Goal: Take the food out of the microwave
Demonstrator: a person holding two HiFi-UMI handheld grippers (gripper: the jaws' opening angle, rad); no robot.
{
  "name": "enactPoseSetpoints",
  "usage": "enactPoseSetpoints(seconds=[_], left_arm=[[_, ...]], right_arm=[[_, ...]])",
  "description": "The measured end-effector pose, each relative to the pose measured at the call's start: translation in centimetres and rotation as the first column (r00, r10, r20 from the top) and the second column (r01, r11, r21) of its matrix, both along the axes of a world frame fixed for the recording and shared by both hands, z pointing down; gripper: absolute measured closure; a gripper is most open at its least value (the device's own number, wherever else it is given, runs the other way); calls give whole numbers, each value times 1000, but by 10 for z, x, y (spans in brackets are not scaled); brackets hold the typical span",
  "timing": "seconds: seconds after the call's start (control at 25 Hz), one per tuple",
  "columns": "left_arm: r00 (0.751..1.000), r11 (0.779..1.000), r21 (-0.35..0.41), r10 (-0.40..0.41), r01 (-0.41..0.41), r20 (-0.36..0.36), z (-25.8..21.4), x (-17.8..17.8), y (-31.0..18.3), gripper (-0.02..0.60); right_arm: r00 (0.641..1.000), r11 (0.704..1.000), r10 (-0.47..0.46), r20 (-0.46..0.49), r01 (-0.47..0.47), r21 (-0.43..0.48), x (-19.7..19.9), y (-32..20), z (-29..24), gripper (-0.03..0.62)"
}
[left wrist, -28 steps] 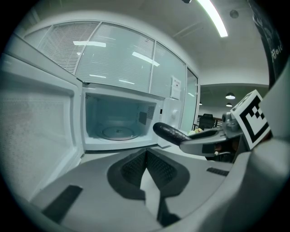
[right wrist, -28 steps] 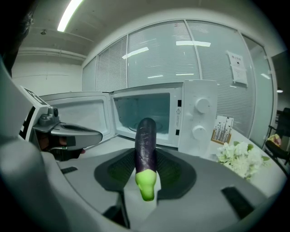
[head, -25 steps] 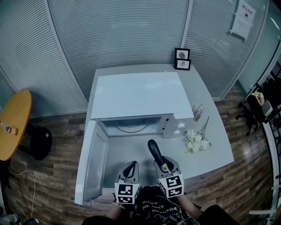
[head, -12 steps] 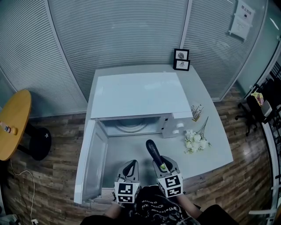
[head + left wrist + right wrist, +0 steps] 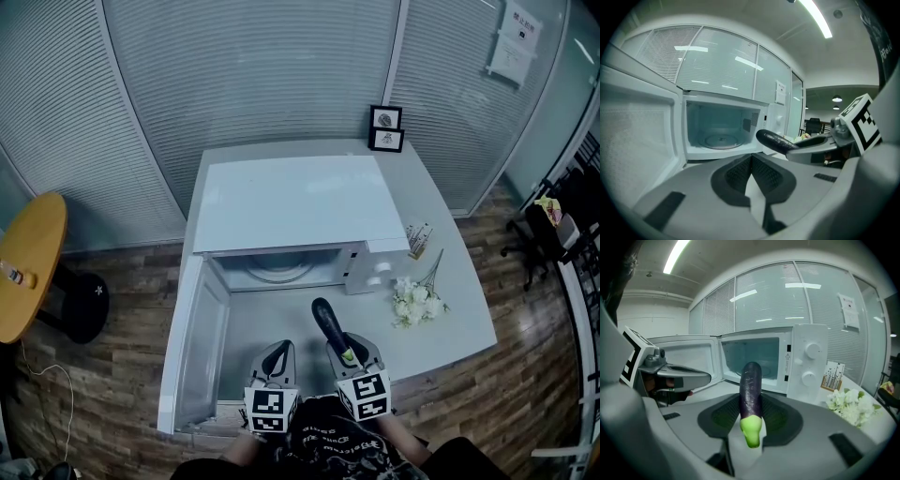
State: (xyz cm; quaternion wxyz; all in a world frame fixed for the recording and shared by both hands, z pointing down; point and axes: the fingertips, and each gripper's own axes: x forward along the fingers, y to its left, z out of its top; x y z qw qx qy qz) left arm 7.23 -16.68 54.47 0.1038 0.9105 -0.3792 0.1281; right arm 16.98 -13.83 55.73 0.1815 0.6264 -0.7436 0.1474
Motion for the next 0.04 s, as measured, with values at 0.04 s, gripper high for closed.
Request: enactPoseSetpoints(seconds=[0.04], left_arm=[[1000, 1000, 1, -1, 1, 0, 0, 0, 0, 574]], right_arm=[[1000, 1000, 0, 0, 0, 1, 0, 0, 0, 454]])
